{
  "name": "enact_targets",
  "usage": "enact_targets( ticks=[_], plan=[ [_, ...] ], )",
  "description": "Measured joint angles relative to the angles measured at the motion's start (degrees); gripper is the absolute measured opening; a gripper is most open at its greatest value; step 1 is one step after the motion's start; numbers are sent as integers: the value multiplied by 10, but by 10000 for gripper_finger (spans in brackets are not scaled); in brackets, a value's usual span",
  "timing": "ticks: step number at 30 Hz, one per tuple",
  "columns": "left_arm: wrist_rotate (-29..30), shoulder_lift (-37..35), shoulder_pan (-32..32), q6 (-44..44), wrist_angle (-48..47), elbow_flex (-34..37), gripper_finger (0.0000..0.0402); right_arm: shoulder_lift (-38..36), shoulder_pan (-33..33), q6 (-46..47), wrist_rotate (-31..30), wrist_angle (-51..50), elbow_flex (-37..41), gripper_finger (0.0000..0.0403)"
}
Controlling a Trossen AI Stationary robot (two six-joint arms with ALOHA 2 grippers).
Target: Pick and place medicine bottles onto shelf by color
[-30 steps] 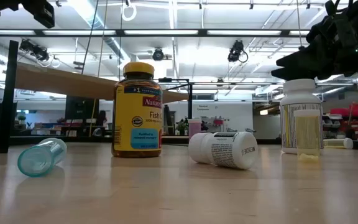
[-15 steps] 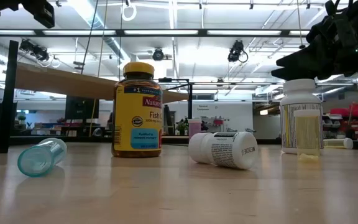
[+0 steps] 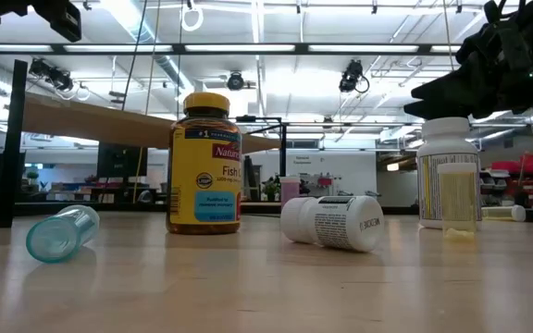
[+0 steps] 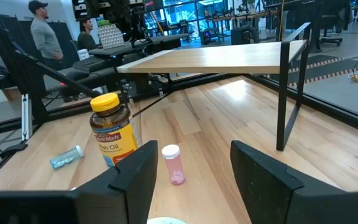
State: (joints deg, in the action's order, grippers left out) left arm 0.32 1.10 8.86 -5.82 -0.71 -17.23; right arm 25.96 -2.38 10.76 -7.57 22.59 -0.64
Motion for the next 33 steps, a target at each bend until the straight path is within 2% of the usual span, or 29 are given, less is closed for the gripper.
enact_targets(
  ticks=[33],
  plan=[
    [2, 0, 0, 18, 0, 0, 172, 0, 0, 0, 0, 0, 0, 210]
  ],
)
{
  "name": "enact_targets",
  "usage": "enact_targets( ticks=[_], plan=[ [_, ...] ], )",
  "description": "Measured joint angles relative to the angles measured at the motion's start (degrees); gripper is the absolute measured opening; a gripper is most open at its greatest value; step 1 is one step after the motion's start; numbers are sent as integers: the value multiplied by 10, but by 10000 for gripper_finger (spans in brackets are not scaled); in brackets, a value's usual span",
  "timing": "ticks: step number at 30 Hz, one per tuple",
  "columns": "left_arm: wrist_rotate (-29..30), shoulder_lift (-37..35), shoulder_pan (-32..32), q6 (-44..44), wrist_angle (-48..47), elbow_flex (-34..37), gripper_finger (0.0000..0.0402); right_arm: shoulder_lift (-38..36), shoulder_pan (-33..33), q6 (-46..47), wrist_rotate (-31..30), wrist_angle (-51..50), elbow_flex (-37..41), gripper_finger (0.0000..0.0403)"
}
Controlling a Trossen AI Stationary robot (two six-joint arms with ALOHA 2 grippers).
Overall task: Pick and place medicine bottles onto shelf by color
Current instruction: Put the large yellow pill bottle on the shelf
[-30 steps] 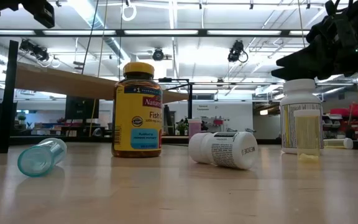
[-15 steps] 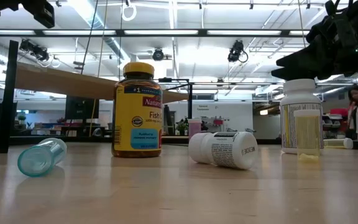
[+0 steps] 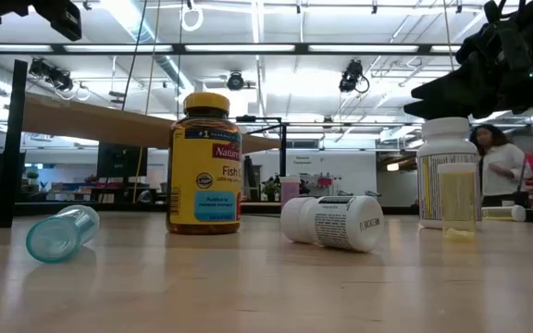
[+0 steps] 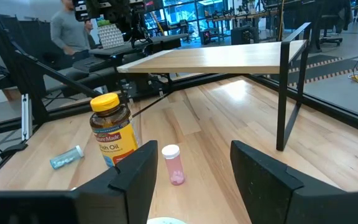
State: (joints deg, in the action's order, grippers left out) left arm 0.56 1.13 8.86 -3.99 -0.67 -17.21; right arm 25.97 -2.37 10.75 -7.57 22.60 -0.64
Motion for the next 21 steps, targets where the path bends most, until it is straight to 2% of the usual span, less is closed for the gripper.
enact_targets(
  ticks=[6, 11, 21],
  plan=[
    [0, 0, 0, -16, 1, 0, 172, 0, 0, -49, -5, 0, 0, 210],
    [3, 0, 0, 4, 17, 0, 172, 0, 0, -44, -3, 0, 0, 210],
    [2, 3, 0, -21, 28, 0, 172, 0, 0, -45, -3, 5, 0, 210]
  ],
)
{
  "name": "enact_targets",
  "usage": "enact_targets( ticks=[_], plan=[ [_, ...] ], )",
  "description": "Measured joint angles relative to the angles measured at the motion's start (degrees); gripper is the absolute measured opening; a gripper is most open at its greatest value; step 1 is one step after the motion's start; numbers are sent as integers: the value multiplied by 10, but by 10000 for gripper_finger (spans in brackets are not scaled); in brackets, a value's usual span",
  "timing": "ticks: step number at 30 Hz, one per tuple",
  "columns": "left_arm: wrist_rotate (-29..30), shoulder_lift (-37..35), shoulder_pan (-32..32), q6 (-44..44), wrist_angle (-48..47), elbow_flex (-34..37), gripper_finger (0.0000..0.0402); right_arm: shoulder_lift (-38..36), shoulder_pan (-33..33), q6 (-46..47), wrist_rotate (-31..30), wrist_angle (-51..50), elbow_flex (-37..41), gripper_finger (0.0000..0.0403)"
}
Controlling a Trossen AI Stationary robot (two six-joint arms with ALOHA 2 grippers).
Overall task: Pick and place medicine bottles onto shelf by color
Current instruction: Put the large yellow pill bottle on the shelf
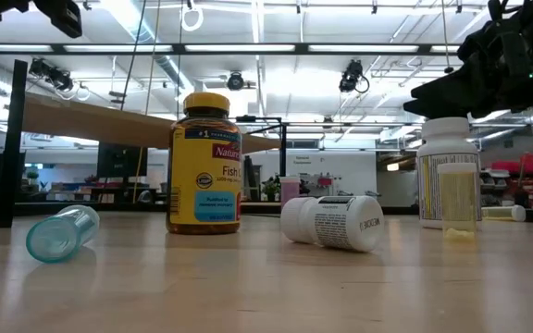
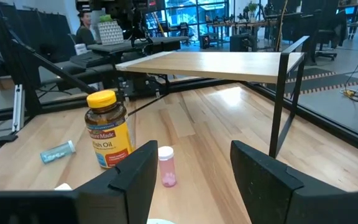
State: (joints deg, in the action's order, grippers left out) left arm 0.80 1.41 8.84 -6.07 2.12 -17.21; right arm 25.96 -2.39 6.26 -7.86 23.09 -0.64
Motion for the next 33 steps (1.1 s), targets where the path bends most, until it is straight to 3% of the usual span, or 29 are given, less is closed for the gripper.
enact_targets(
  ticks=[3, 8, 13, 17, 22, 26, 33],
  plan=[
    [5, 0, 0, 3, 23, 0, 172, 0, 0, 0, 0, 1, 0, 210],
    [82, 42, 0, -14, 97, -1, 172, 0, 0, 0, -3, 14, 0, 210],
    [164, 186, 0, -27, 90, -13, 182, 0, 0, 0, -9, 17, 0, 210],
    [177, 336, 1, -35, 84, -80, 223, 0, 0, 0, -9, 17, 0, 210],
    [190, 505, 18, 4, -66, -253, 291, 0, 0, 0, -9, 17, 0, 210],
    [212, 629, 33, -22, -232, -386, 328, 0, 0, 0, -10, 17, 0, 210],
    [210, 784, 62, -105, -354, -496, 343, 0, 0, 0, -11, 17, 0, 210]
  ],
)
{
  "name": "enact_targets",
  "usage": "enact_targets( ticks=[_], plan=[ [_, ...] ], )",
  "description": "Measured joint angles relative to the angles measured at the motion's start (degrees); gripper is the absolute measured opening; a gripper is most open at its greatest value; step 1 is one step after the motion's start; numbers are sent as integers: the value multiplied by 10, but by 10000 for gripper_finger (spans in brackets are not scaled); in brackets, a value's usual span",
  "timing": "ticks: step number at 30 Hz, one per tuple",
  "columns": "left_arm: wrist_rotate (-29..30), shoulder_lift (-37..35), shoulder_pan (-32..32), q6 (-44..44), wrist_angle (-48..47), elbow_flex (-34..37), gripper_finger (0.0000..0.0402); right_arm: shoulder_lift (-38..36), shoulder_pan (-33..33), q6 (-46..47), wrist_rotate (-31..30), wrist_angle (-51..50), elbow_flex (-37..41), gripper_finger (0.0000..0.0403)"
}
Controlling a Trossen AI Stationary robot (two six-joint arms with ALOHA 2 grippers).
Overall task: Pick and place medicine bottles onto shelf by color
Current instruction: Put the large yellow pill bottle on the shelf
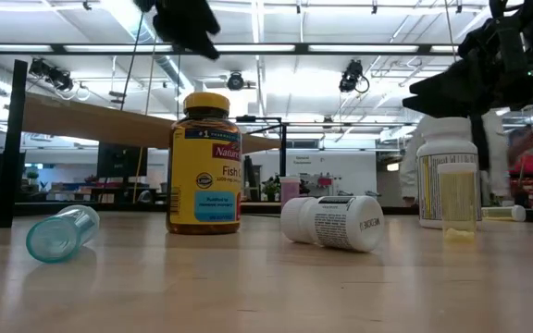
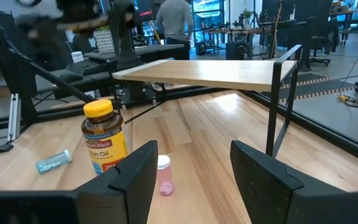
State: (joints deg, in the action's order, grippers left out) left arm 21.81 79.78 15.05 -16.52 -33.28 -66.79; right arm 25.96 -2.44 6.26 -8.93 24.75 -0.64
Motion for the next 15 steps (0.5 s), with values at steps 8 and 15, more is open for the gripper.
enact_targets(
  ticks=[8, 15],
  plan=[
    [1, 76, 2, -52, -25, -24, 343, 0, 0, 0, 0, 0, 0, 210],
    [-11, 107, -3, -73, -28, -24, 343, 0, 0, 0, 0, 0, 0, 210]
  ],
)
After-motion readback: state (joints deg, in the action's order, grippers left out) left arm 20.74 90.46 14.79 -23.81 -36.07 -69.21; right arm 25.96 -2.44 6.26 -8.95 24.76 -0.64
